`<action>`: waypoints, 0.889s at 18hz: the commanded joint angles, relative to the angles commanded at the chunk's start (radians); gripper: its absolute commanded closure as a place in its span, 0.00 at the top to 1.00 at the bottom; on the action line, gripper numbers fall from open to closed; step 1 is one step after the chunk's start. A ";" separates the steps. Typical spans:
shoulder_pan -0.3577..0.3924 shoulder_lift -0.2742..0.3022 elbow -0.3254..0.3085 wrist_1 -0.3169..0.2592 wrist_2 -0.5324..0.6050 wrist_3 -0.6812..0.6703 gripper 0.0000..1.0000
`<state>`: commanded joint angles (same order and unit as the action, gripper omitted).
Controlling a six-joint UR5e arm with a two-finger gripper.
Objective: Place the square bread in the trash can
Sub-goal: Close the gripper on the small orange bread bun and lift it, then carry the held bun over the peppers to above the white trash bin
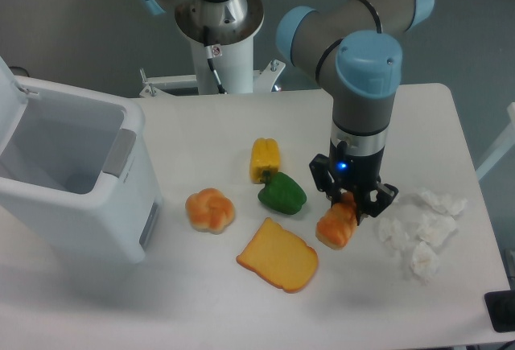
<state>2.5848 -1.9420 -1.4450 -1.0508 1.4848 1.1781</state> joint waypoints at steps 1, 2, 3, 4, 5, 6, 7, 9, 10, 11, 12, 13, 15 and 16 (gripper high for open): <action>-0.002 0.003 0.002 0.000 0.005 -0.005 0.48; -0.005 0.003 -0.002 0.000 0.003 -0.009 0.48; -0.006 0.005 -0.002 0.000 0.003 -0.012 0.46; -0.006 0.006 -0.002 0.000 0.003 -0.015 0.45; -0.006 0.008 0.000 0.000 0.002 -0.017 0.45; -0.006 0.009 -0.002 0.000 0.002 -0.017 0.45; -0.006 0.017 -0.003 0.000 0.002 -0.015 0.45; -0.009 0.029 -0.006 -0.002 -0.008 -0.015 0.45; -0.014 0.041 -0.008 -0.003 -0.008 -0.015 0.46; -0.020 0.055 -0.008 -0.008 -0.012 -0.017 0.46; -0.032 0.070 -0.009 -0.011 -0.018 -0.018 0.46; -0.046 0.089 -0.014 -0.011 -0.026 -0.037 0.46; -0.074 0.127 -0.018 -0.011 -0.029 -0.086 0.46; -0.092 0.138 -0.020 -0.012 -0.029 -0.109 0.46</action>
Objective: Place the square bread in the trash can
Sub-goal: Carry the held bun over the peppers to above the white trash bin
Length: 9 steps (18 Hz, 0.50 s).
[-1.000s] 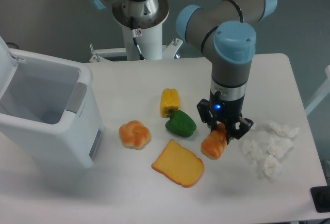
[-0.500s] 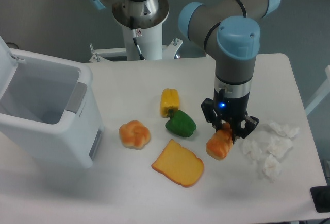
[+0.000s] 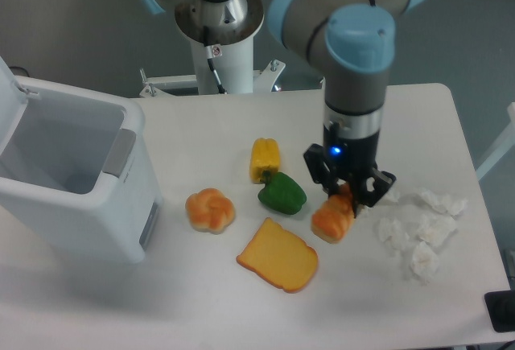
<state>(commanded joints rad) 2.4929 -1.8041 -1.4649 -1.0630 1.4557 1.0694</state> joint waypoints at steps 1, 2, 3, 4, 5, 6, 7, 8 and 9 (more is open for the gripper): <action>-0.020 0.011 -0.002 0.000 0.000 -0.014 0.46; -0.040 0.023 -0.005 0.000 0.000 -0.026 0.46; -0.057 0.035 -0.011 0.000 -0.002 -0.045 0.47; -0.077 0.048 -0.012 0.000 -0.008 -0.074 0.47; -0.097 0.066 -0.014 0.000 -0.014 -0.106 0.48; -0.115 0.080 -0.015 0.000 -0.023 -0.130 0.49; -0.135 0.095 -0.020 0.000 -0.034 -0.153 0.49; -0.152 0.113 -0.023 0.000 -0.040 -0.176 0.49; -0.169 0.123 -0.023 0.000 -0.046 -0.198 0.49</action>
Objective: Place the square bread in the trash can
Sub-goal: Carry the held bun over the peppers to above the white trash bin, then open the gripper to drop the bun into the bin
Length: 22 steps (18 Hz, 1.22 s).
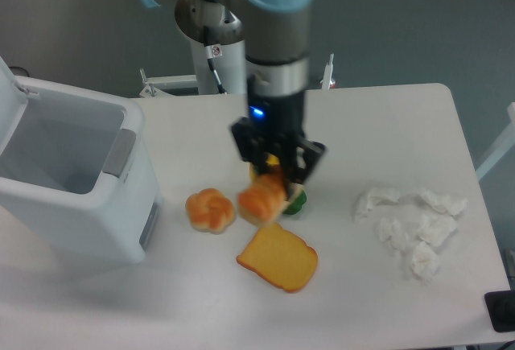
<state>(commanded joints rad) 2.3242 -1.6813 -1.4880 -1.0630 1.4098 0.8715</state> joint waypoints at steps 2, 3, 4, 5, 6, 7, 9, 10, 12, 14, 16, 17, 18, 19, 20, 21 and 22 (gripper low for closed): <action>-0.028 0.021 -0.002 0.000 -0.008 -0.031 0.49; -0.038 0.028 -0.002 0.000 -0.011 -0.046 0.49; -0.057 0.034 -0.003 0.000 -0.011 -0.063 0.49; -0.083 0.037 -0.005 0.000 -0.011 -0.089 0.49; -0.116 0.041 -0.008 0.000 -0.009 -0.121 0.49; -0.143 0.048 -0.011 0.000 -0.009 -0.149 0.49; -0.190 0.048 -0.017 0.000 -0.011 -0.186 0.49; -0.219 0.048 -0.020 0.000 -0.009 -0.201 0.49; -0.253 0.057 -0.043 0.000 -0.011 -0.207 0.49; -0.273 0.061 -0.067 0.000 -0.011 -0.206 0.49; -0.307 0.061 -0.074 0.000 -0.009 -0.207 0.57; -0.315 0.061 -0.077 0.000 -0.009 -0.207 0.71; -0.316 0.061 -0.077 0.000 -0.009 -0.207 0.90; -0.316 0.061 -0.077 0.000 -0.009 -0.207 1.00; -0.316 0.061 -0.077 0.000 -0.009 -0.207 1.00; -0.318 0.061 -0.077 0.000 -0.009 -0.207 1.00; -0.318 0.061 -0.077 0.000 -0.009 -0.207 1.00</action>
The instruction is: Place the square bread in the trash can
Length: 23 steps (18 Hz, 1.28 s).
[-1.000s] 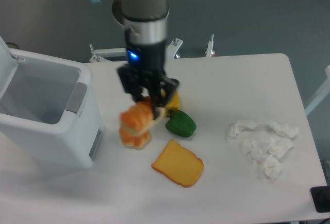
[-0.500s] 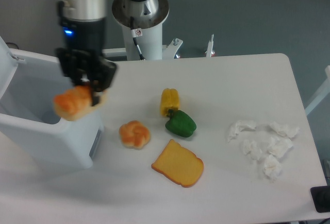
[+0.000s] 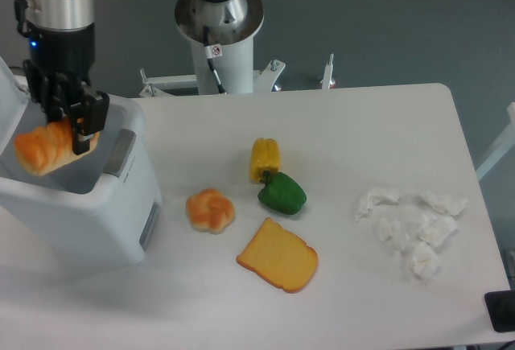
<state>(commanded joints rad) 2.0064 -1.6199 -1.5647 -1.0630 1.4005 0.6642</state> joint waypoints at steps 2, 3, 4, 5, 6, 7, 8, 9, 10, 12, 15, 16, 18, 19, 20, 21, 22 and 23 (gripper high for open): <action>0.000 0.000 0.002 0.000 -0.002 -0.002 1.00; 0.002 0.000 0.003 0.000 0.000 -0.002 1.00; 0.002 0.002 0.003 0.000 0.005 0.000 1.00; 0.003 0.002 0.009 0.000 0.009 0.000 1.00; 0.003 0.003 0.008 0.000 0.011 0.009 1.00; 0.008 0.000 0.008 0.009 0.012 0.014 1.00; 0.015 -0.003 0.012 0.011 0.015 0.020 1.00; 0.031 -0.003 0.018 0.012 0.021 0.018 1.00; 0.041 -0.003 0.020 0.014 0.021 0.021 1.00; 0.086 -0.002 0.020 0.015 0.014 0.014 1.00; 0.176 -0.002 0.034 0.043 -0.018 0.015 1.00; 0.210 -0.003 0.035 0.043 -0.020 0.024 1.00; 0.261 -0.009 0.037 0.044 -0.020 0.072 1.00; 0.290 -0.015 0.035 0.043 -0.017 0.113 1.00; 0.326 -0.027 0.031 0.041 -0.020 0.148 1.00; 0.359 -0.040 0.031 0.037 -0.020 0.169 1.00; 0.380 -0.046 0.028 0.034 -0.020 0.184 1.00; 0.402 -0.061 0.028 0.032 -0.020 0.196 1.00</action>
<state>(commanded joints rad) 2.4081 -1.6811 -1.5370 -1.0308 1.3806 0.8604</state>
